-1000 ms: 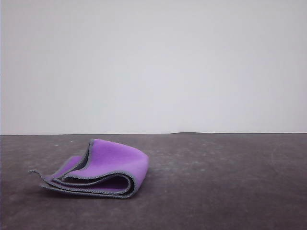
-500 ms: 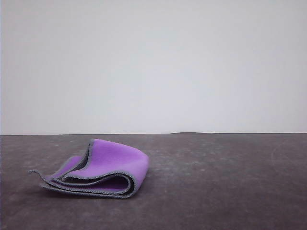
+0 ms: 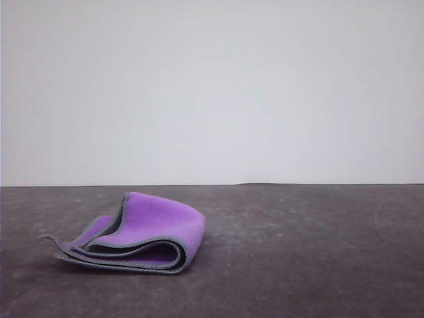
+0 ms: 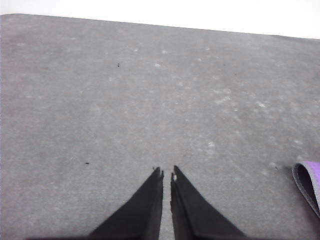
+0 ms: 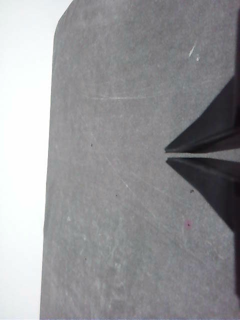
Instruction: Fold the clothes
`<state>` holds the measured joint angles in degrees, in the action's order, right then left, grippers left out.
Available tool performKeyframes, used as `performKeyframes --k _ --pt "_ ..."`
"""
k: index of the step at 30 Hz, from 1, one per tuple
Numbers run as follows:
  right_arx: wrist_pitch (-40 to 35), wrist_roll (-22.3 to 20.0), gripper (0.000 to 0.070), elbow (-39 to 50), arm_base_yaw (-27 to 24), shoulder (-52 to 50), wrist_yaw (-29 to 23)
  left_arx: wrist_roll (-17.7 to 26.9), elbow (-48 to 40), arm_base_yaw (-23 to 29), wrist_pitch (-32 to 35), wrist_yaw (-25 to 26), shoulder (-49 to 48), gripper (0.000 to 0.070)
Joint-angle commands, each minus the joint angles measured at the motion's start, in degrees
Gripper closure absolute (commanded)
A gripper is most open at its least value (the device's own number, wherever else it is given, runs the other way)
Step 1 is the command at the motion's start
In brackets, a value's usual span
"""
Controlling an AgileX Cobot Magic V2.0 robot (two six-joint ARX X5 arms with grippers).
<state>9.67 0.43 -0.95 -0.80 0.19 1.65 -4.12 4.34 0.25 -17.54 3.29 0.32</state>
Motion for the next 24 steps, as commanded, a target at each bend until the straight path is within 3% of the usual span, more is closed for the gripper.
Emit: performKeyframes --k 1,24 --pt "-0.7 0.7 0.0690 0.3 0.0 0.0 -0.2 -0.3 -1.1 0.1 -0.6 -0.1 -0.1 0.0684" --pt "-0.7 0.7 0.0690 0.3 0.0 0.0 -0.2 -0.2 -1.1 0.1 -0.6 -0.1 -0.1 0.0684"
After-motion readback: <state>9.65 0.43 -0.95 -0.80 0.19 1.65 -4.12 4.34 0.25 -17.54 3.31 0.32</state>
